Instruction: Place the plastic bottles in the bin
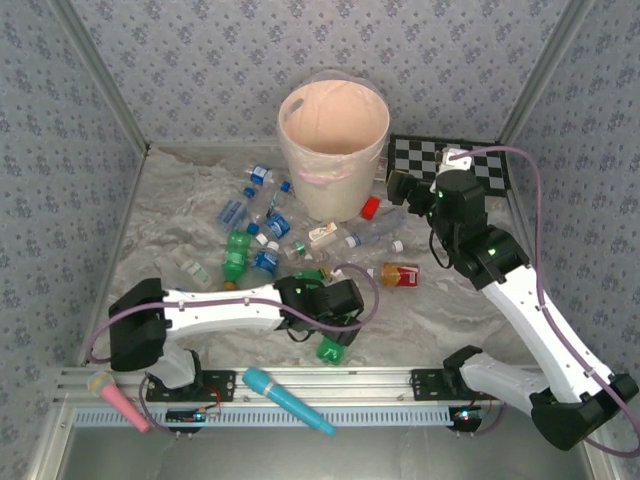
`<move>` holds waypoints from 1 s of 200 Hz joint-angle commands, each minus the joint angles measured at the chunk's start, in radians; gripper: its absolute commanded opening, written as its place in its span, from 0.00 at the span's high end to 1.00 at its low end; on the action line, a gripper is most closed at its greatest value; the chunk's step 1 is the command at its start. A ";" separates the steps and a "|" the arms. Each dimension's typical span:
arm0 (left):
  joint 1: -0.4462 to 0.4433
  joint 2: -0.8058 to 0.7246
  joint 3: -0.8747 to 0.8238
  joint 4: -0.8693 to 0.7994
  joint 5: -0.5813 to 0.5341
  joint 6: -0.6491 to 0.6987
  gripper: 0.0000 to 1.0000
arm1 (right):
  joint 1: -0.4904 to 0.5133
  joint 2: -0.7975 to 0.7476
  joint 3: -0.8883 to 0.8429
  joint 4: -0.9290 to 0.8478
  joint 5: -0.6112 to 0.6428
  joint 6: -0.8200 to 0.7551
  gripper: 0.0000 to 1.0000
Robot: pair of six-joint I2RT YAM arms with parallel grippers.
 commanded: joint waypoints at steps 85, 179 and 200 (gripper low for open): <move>-0.002 0.180 0.049 -0.024 0.077 0.002 0.19 | -0.006 -0.060 -0.084 0.040 0.033 -0.003 0.00; 0.022 0.204 0.045 0.008 0.093 0.003 0.39 | -0.011 -0.116 -0.123 0.012 0.046 -0.014 0.00; 0.022 0.185 0.050 -0.001 0.076 -0.002 0.44 | -0.012 -0.114 -0.129 0.020 0.049 -0.012 0.00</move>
